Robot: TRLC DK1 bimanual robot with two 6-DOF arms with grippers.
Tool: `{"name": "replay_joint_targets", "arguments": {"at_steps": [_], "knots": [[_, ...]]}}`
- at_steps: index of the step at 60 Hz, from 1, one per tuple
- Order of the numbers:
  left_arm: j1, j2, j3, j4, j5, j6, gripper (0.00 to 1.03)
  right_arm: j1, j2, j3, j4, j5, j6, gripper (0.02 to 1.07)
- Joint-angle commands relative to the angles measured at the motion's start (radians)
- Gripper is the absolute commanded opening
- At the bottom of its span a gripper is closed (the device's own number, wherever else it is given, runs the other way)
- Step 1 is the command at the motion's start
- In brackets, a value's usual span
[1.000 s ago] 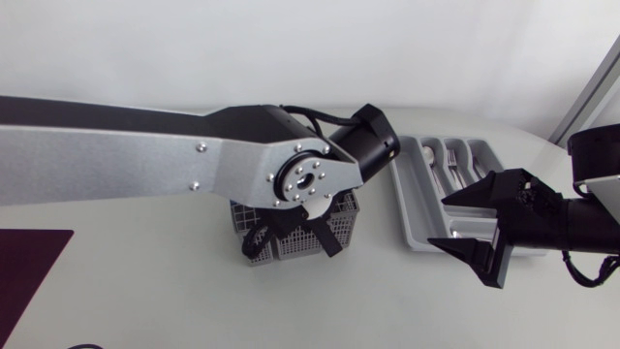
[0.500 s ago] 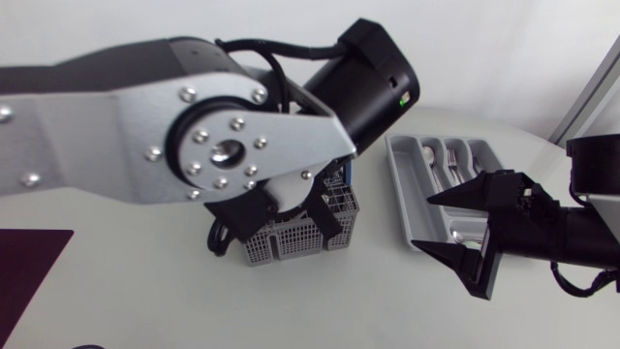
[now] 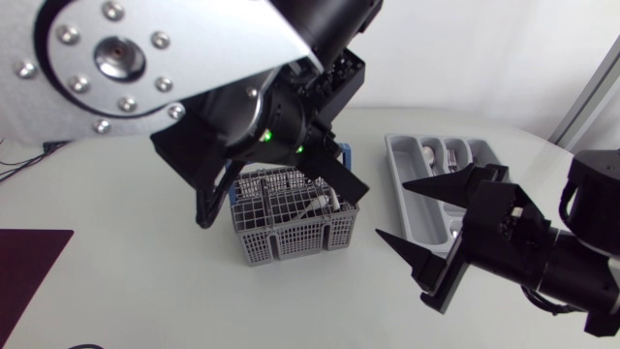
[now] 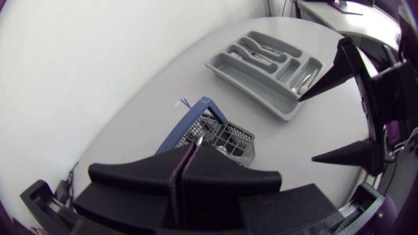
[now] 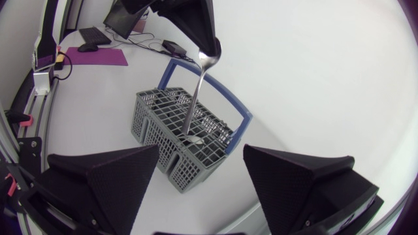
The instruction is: Unload the cutlery basket into the drawer organizer.
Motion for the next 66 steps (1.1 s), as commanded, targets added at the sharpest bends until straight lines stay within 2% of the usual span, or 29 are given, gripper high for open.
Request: {"name": "replay_joint_targets", "arguments": {"at_steps": [1,5,8,10,17,24,35,40,53,60,66], "knots": [[0.035,0.033,0.038,0.018,0.066,-0.079,0.15,0.048,-0.008,-0.031,0.038,0.049,0.041,0.92],[0.051,0.040,0.038,0.033,0.116,-0.101,0.15,0.051,-0.005,-0.031,0.067,0.058,0.052,0.87],[0.076,0.050,0.039,0.049,0.178,-0.127,0.15,0.049,0.005,-0.030,0.092,0.074,0.058,0.86],[0.093,0.057,0.042,0.063,0.228,-0.147,0.15,0.049,0.014,-0.028,0.119,0.084,0.063,0.82],[0.113,0.066,0.044,0.089,0.275,-0.173,0.15,0.066,0.057,-0.024,0.177,0.106,0.080,0.74],[0.114,0.074,0.048,0.109,0.300,-0.193,0.15,0.094,0.120,-0.017,0.240,0.141,0.090,0.65],[0.100,0.099,0.064,0.125,0.315,-0.197,0.15,0.110,0.225,0.018,0.315,0.189,0.101,0.60],[0.094,0.112,0.070,0.125,0.318,-0.197,0.15,0.127,0.259,0.035,0.351,0.233,0.101,0.52],[0.087,0.117,0.076,0.127,0.318,-0.202,0.15,0.130,0.364,0.101,0.372,0.275,0.104,0.42],[0.085,0.117,0.078,0.127,0.318,-0.205,0.15,0.127,0.394,0.121,0.371,0.282,0.110,0.31],[0.085,0.119,0.079,0.127,0.318,-0.205,0.15,0.129,0.393,0.119,0.363,0.284,0.113,0.26]]}}
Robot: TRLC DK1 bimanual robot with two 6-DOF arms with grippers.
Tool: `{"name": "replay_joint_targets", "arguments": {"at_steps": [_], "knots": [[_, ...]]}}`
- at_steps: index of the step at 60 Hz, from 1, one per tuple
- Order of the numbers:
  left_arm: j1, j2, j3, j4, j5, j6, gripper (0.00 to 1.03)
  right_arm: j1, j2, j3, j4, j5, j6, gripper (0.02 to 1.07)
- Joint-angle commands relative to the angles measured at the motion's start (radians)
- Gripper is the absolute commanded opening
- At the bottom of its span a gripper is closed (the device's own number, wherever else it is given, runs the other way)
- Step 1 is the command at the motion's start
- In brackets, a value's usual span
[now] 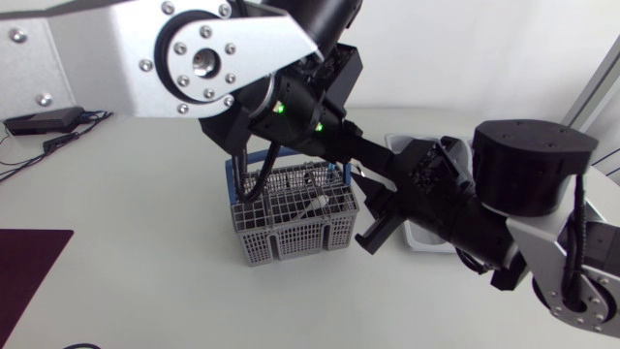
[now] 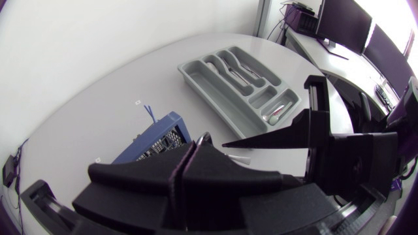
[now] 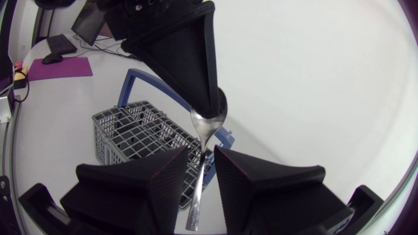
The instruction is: Unload the cutlery basket into the drawer organizer.
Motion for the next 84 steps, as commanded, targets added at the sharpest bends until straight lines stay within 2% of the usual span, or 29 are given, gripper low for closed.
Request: {"name": "replay_joint_targets", "arguments": {"at_steps": [1,17,43,50,61,72,78,81,84], "knots": [[-0.013,0.015,0.039,0.009,0.014,-0.033,0.15,0.006,0.016,0.022,0.004,0.011,0.023,0.26],[-0.019,0.009,0.030,0.011,0.017,-0.036,0.16,0.006,0.016,0.005,0.008,0.006,0.023,0.17],[0.020,-0.027,-0.010,0.011,0.071,-0.046,0.20,0.012,-0.004,-0.015,0.010,0.002,0.028,0.17],[0.021,-0.039,-0.014,0.015,0.077,-0.044,0.42,0.017,-0.016,-0.021,0.005,0.002,0.028,0.16],[0.041,-0.070,-0.016,0.021,0.090,-0.041,0.66,0.020,-0.033,-0.036,-0.001,0.000,0.026,0.16],[0.072,-0.097,-0.020,0.026,0.097,-0.030,0.69,0.009,-0.077,-0.067,-0.039,-0.032,0.020,0.16],[0.080,-0.097,-0.019,0.009,0.096,-0.001,0.69,-0.071,-0.140,-0.093,-0.099,-0.132,0.005,0.16],[0.089,-0.100,-0.019,-0.011,0.097,0.028,0.69,-0.126,-0.177,-0.095,-0.170,-0.210,0.000,0.17],[0.092,-0.102,-0.022,-0.037,0.097,0.069,0.73,-0.163,-0.214,-0.104,-0.217,-0.250,-0.001,0.17]]}}
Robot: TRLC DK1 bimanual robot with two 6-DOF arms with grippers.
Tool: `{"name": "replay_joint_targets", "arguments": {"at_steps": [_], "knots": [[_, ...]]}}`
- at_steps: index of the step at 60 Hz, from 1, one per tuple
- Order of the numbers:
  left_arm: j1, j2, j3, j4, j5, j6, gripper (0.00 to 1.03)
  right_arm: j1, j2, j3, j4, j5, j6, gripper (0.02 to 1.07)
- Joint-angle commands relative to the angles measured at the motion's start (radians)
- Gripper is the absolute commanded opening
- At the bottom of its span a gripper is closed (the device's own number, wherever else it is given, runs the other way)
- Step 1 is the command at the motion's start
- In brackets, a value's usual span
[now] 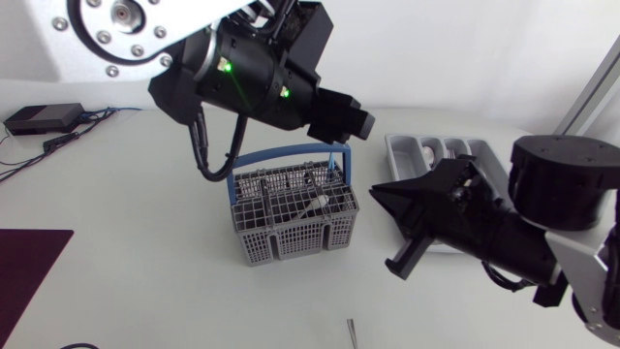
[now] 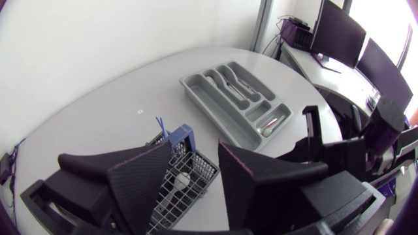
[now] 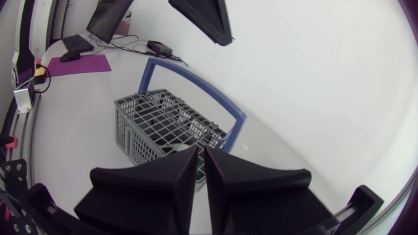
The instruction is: Unload the cutlery basket into the drawer organizer.
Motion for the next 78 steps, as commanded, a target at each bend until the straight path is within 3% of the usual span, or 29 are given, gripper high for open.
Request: {"name": "replay_joint_targets", "arguments": {"at_steps": [1,5,9,14,18,22,27,30,35,50,61,78], "knots": [[0.011,-0.016,-0.018,-0.042,0.010,0.071,0.74,-0.051,-0.059,-0.035,-0.061,-0.049,-0.001,0.18],[0.007,-0.012,-0.036,-0.080,0.009,0.172,0.81,-0.089,-0.123,-0.044,-0.166,-0.124,-0.032,0.19],[0.003,-0.012,-0.056,-0.109,0.009,0.270,0.85,-0.123,-0.165,-0.056,-0.233,-0.164,-0.065,0.27],[-0.035,-0.048,-0.153,-0.101,0.009,0.480,0.88,-0.184,-0.191,-0.070,-0.284,-0.241,-0.102,0.32],[-0.086,-0.101,-0.267,-0.069,0.009,0.673,0.88,-0.246,-0.209,-0.070,-0.347,-0.310,-0.137,0.40],[-0.121,-0.157,-0.409,0.073,0.009,0.836,0.88,-0.310,-0.227,-0.070,-0.399,-0.374,-0.173,0.52],[-0.163,-0.163,-0.471,0.078,0.010,0.976,0.88,-0.356,-0.237,-0.071,-0.457,-0.422,-0.213,0.66],[-0.189,-0.152,-0.506,0.075,0.073,1.086,0.88,-0.378,-0.249,-0.074,-0.497,-0.442,-0.242,0.75],[-0.229,-0.095,-0.495,0.046,0.104,1.175,0.88,-0.415,-0.277,-0.087,-0.525,-0.466,-0.265,0.80],[-0.330,0.061,-0.458,0.038,0.139,1.322,0.87,-0.622,-0.290,-0.099,-0.601,-0.613,-0.358,0.84],[-0.371,0.158,-0.417,0.040,0.161,1.378,0.80,-0.772,-0.289,-0.113,-0.643,-0.699,-0.430,0.85],[-0.417,0.313,-0.366,0.038,0.202,1.417,0.75,-0.810,-0.260,-0.116,-0.638,-0.728,-0.441,0.85]]}}
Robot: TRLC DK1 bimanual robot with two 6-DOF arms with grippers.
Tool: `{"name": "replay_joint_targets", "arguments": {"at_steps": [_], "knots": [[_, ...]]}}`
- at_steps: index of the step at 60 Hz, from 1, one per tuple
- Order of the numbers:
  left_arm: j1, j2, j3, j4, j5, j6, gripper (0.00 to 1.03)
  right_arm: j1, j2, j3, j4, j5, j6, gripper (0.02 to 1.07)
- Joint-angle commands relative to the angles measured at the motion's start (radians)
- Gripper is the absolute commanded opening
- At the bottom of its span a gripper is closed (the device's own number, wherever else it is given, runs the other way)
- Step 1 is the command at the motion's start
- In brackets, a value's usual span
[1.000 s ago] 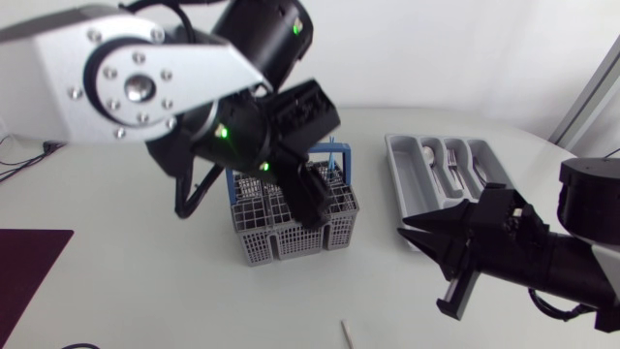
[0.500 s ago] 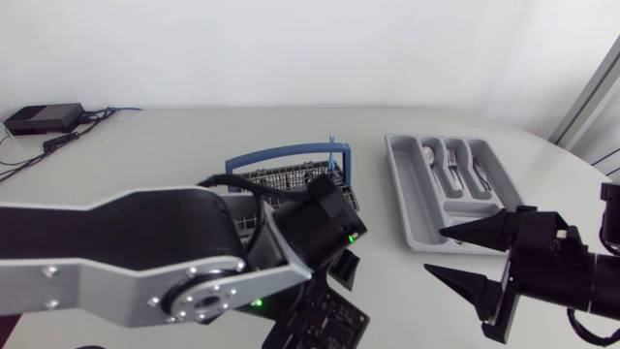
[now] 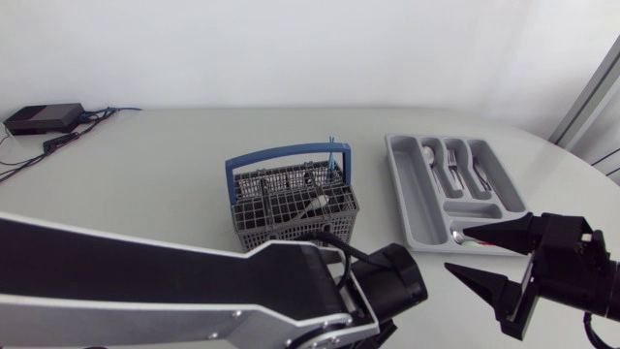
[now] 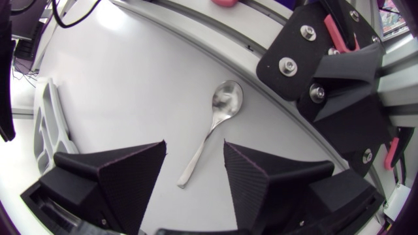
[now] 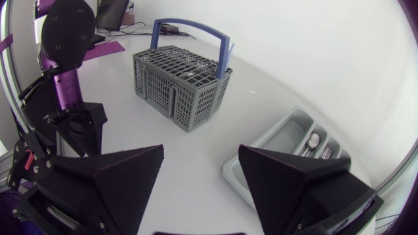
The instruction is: Unload the cutlery basket into the drawer organizer.
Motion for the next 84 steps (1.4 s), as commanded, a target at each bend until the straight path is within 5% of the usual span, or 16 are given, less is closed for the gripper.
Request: {"name": "replay_joint_targets", "arguments": {"at_steps": [1,16,21,32,58,84], "knots": [[-0.014,0.046,0.023,-0.007,0.017,0.038,0.74,-0.005,0.013,-0.025,-0.008,-0.014,-0.018,0.85],[-0.020,0.122,0.060,-0.007,0.038,0.040,0.63,-0.001,0.020,-0.022,-0.006,-0.018,-0.018,0.85],[-0.023,0.150,0.070,-0.008,0.045,0.040,0.51,-0.002,0.020,-0.022,-0.005,-0.018,-0.018,0.85],[-0.031,0.175,0.073,-0.036,0.052,0.033,0.07,-0.005,0.013,-0.024,-0.006,-0.018,-0.021,0.85],[0.051,0.181,0.147,-0.140,0.054,-0.175,0.06,-0.005,0.009,-0.024,-0.006,-0.023,-0.014,0.85],[0.213,0.006,0.138,0.051,0.075,-0.585,0.06,-0.004,-0.016,-0.035,0.021,-0.022,0.058,0.85]]}}
